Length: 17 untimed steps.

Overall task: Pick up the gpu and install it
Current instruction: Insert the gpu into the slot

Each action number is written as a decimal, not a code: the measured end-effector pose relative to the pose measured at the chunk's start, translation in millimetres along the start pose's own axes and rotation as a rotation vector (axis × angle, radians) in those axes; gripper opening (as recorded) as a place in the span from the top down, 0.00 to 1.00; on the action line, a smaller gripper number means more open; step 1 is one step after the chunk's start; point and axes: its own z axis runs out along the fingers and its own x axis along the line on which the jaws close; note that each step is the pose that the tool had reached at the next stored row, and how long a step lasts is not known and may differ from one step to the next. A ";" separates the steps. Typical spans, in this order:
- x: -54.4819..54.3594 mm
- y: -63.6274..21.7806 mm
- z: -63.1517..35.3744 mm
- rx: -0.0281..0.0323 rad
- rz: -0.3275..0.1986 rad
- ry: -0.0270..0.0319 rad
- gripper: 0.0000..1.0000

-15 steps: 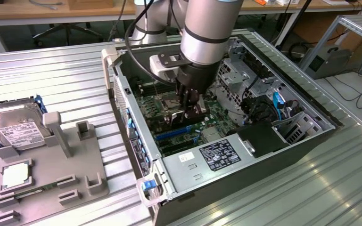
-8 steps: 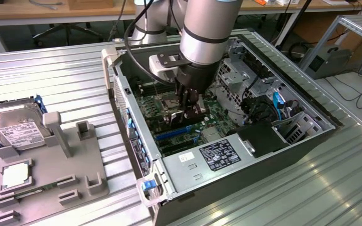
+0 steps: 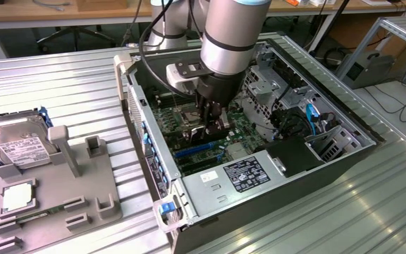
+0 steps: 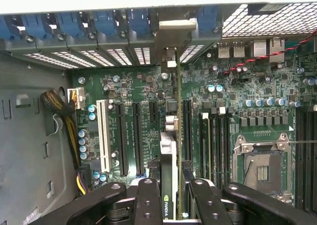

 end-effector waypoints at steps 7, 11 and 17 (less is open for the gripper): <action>0.2 0.9 6.1 0.0001 0.000 0.0000 0.73; 0.2 1.1 7.6 0.0001 0.000 0.0001 0.73; 0.3 1.2 11.3 0.0003 0.000 -0.0001 0.73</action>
